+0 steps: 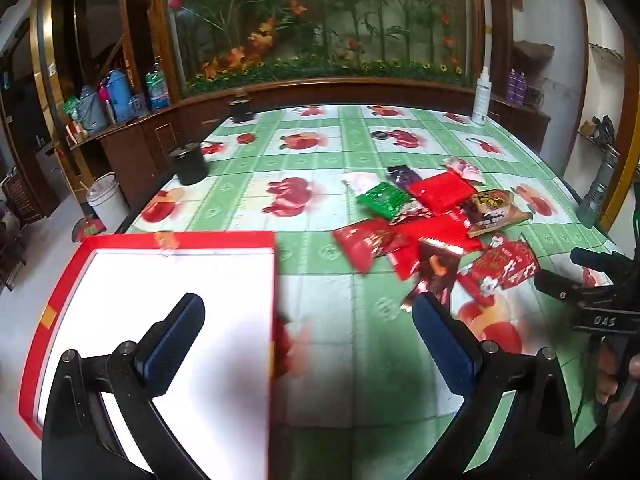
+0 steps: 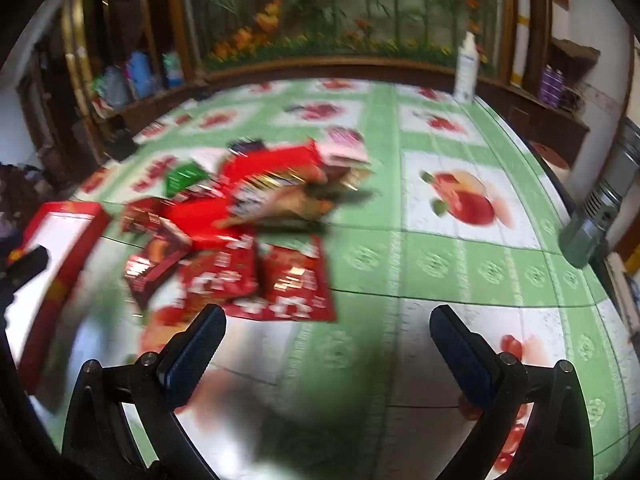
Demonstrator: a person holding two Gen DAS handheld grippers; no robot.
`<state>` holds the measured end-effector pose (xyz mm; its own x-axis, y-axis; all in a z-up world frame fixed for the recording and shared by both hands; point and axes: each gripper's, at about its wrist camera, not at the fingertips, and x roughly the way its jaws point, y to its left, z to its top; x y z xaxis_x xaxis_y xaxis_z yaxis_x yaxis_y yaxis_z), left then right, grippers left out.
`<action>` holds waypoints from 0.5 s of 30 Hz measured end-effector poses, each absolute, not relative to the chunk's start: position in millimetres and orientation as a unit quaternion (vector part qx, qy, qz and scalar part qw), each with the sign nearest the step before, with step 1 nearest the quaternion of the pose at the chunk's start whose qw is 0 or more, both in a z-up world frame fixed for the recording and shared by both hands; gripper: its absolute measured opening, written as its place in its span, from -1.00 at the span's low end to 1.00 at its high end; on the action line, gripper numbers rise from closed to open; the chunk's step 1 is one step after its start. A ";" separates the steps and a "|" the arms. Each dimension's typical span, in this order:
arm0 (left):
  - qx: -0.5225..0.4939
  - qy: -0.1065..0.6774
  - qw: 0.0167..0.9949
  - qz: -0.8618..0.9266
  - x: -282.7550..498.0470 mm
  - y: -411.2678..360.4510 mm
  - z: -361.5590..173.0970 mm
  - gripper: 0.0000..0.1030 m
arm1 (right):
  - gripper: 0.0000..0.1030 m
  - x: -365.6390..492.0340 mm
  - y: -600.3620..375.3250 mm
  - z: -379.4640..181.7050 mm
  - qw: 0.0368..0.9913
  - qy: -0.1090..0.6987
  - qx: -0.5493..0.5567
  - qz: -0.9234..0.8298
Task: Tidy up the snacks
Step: 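Move both grippers over the pile of snack packets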
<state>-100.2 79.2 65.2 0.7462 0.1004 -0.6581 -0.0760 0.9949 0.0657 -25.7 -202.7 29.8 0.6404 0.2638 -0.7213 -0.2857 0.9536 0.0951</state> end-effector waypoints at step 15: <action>0.058 0.357 0.932 -0.031 -109.3 62.5 61.0 1.00 | 0.92 0.5 -232.7 19.0 0.895 0.428 0.035 0.122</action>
<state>-109.3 62.5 61.0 0.7436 -0.0162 -0.6684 0.0995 0.9913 0.0867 0.5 -232.7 19.0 0.6034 0.2489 -0.7576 -0.1881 0.9676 0.1681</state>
